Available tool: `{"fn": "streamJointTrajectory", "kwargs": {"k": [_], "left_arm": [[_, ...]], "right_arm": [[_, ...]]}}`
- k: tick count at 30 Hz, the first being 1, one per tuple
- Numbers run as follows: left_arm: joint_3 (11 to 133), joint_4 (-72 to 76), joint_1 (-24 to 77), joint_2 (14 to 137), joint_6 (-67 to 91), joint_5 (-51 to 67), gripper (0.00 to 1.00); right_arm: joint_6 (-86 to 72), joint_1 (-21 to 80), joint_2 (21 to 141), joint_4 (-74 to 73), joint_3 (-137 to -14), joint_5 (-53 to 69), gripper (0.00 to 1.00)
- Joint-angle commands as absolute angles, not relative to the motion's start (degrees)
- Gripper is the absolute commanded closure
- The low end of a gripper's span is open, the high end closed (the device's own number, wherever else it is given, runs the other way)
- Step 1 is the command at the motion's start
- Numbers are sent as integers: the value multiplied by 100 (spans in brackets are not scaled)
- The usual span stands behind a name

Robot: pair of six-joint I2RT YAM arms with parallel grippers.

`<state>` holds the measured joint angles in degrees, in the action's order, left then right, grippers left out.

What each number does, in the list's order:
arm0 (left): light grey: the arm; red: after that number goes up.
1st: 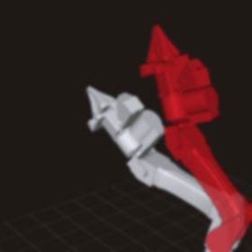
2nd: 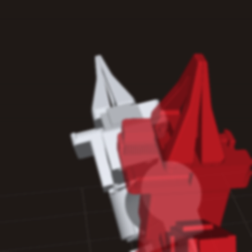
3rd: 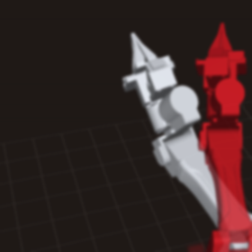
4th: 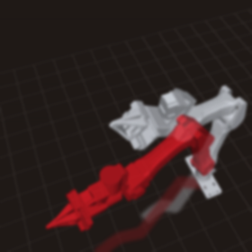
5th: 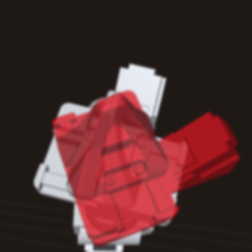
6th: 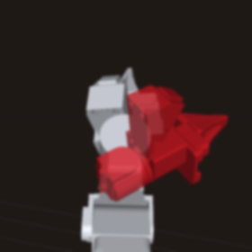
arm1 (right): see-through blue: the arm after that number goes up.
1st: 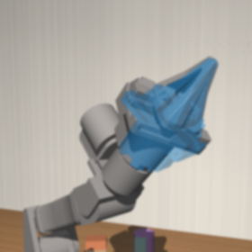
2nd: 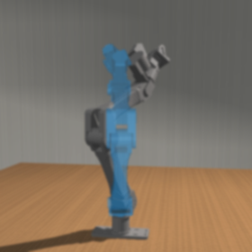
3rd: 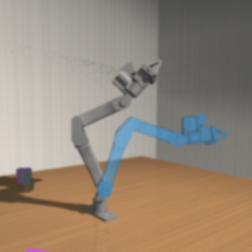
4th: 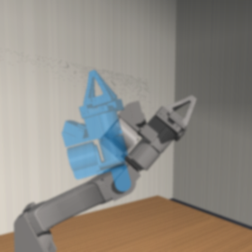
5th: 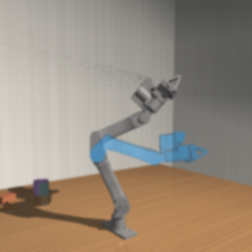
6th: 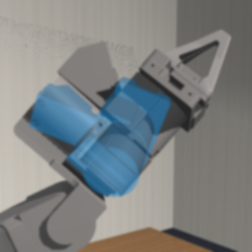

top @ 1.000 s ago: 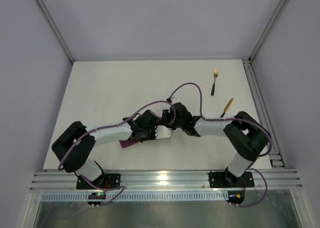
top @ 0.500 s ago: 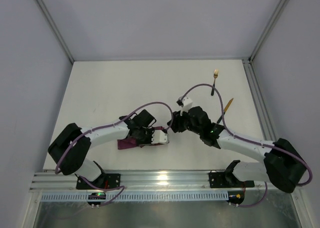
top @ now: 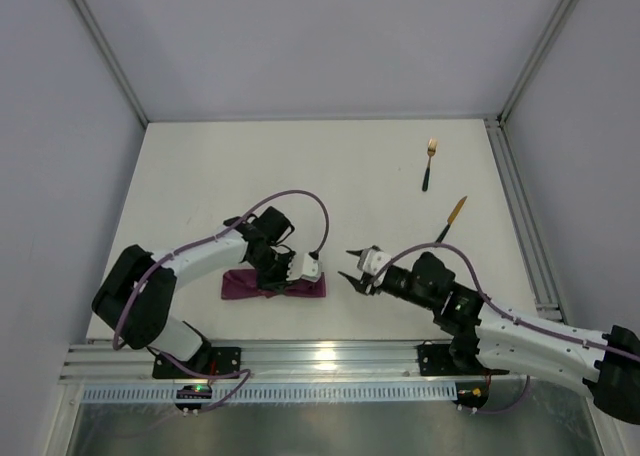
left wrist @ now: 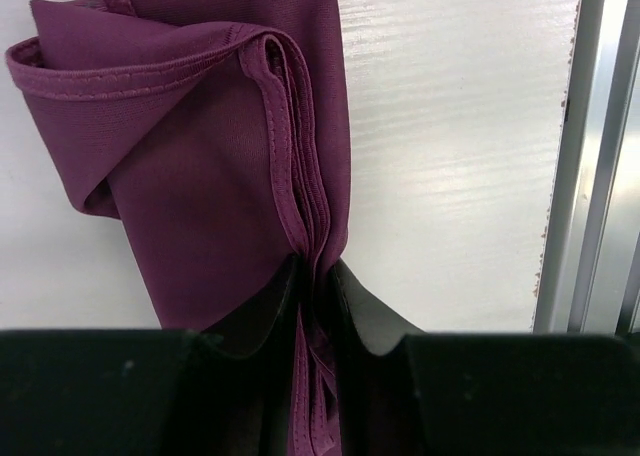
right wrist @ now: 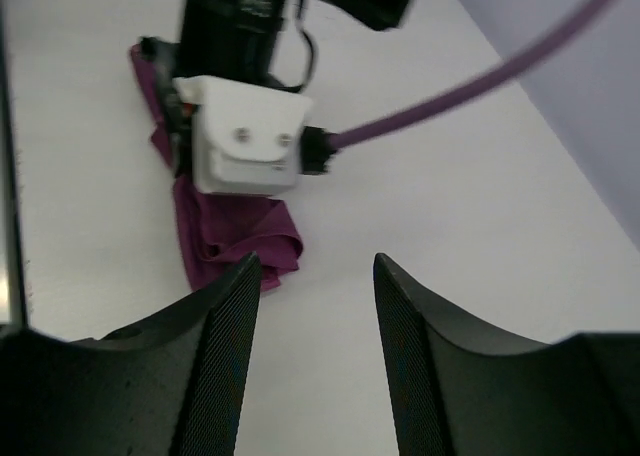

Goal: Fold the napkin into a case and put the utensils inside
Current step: Pass from the left arm to the right

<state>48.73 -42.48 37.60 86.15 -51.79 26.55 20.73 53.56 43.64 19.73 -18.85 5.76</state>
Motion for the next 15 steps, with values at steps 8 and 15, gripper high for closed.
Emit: {"fn": "streamJointTrajectory", "kwargs": {"k": [8, 15], "left_arm": [[5203, -4913, 3367, 8148, -5537, 3181, 80], [5273, -5001, 3261, 8147, -5546, 3313, 80]], "right_arm": [[4192, 7883, 5781, 1353, -2882, -773, 46], [4033, 8016, 7706, 3021, -3058, -1125, 41]]}}
